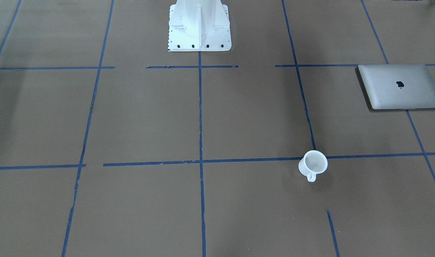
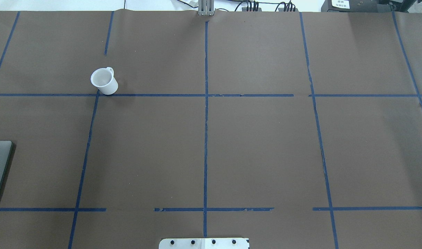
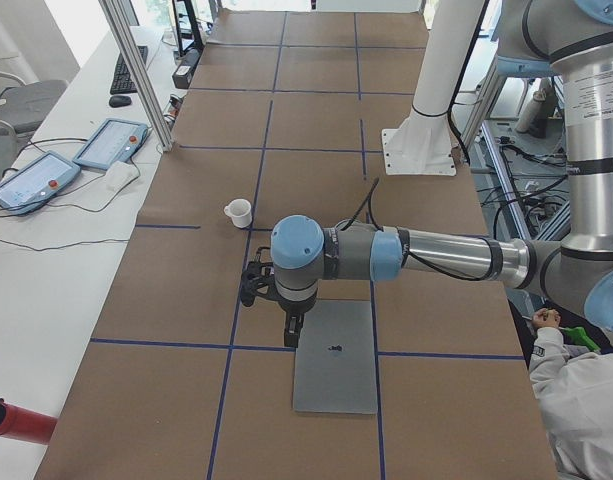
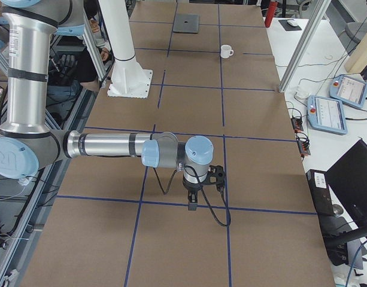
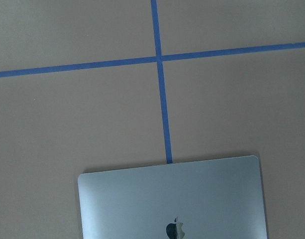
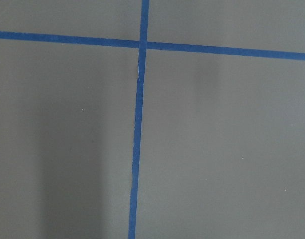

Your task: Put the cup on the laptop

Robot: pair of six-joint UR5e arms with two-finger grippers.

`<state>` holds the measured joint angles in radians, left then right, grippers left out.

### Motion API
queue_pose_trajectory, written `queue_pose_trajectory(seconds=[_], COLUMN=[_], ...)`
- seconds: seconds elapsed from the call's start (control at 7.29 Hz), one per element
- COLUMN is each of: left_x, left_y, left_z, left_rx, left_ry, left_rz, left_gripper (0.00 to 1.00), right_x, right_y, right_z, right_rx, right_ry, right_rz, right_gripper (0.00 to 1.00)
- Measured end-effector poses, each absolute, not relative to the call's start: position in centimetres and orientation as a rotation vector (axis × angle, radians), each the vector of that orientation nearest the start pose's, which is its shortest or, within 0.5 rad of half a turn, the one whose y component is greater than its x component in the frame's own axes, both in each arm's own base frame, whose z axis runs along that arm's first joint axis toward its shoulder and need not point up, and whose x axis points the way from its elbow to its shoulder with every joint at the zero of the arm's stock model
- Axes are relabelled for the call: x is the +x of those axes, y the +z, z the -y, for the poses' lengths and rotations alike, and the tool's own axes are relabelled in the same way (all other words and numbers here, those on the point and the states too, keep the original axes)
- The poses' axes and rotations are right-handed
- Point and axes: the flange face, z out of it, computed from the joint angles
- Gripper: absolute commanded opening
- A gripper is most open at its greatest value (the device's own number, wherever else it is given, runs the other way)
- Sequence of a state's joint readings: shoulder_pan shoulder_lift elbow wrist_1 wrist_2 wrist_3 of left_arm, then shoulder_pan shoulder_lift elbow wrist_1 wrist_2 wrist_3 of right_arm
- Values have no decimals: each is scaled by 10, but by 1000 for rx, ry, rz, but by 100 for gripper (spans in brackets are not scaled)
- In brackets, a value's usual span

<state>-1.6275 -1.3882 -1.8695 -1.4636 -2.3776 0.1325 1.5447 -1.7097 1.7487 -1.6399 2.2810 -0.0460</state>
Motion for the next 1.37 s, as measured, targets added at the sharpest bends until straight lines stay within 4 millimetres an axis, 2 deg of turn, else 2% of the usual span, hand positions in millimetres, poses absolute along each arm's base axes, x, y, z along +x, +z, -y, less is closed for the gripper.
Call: queue_pose_trajectory(seconds=[0.96, 1.1, 1.24, 1.37], left_x=[-79, -68, -42, -5], left_y=[604, 595, 576, 549], left_z=[413, 423, 443, 471], left_rx=[112, 143, 153, 151], left_ry=[75, 86, 93, 109], left_rz=[-857, -860, -867, -880], left_gripper=[100, 100, 100, 100], right_x=[57, 57, 57, 57], right_y=[647, 647, 647, 647], right_z=[432, 432, 432, 432], right_rx=[-23, -23, -22, -22], right_ry=[-58, -58, -58, -58], right_rz=[711, 711, 711, 711], right_gripper=[100, 100, 100, 100])
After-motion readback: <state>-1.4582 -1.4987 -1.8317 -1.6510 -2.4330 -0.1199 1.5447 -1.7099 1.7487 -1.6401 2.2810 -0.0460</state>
